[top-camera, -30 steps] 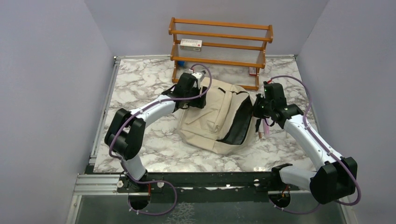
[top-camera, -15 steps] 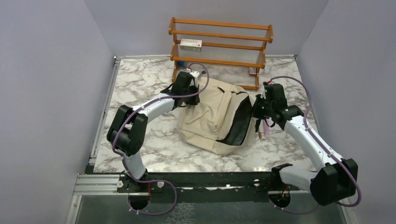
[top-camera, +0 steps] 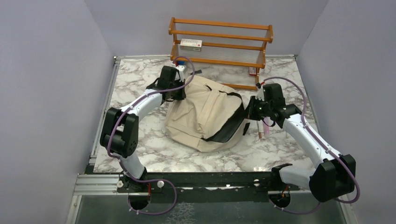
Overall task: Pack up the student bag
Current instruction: Adjust the student bag at the center of the board.
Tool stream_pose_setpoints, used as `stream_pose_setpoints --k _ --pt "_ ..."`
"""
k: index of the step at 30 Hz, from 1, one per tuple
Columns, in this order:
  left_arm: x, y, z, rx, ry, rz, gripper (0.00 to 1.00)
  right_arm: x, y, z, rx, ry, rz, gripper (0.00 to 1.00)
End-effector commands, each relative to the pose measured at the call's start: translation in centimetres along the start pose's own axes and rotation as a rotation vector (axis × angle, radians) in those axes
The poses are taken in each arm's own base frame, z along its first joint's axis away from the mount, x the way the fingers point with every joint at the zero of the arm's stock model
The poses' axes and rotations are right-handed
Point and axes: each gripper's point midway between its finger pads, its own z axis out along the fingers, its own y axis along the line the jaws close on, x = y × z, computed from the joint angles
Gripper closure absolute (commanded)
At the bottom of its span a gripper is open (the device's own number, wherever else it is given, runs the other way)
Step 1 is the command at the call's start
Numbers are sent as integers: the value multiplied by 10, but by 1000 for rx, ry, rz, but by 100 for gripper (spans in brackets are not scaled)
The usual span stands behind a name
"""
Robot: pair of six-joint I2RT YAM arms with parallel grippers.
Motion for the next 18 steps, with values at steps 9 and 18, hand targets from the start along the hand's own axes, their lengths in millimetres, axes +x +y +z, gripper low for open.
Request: stream_pose_setpoints --k 9,18 --pt "-41 33 -34 -77 -91 37 98 5 18 4 -116 37 9 99" --pt "-49 -10 -49 61 -159 32 69 13 14 9 -109 62 16 93"
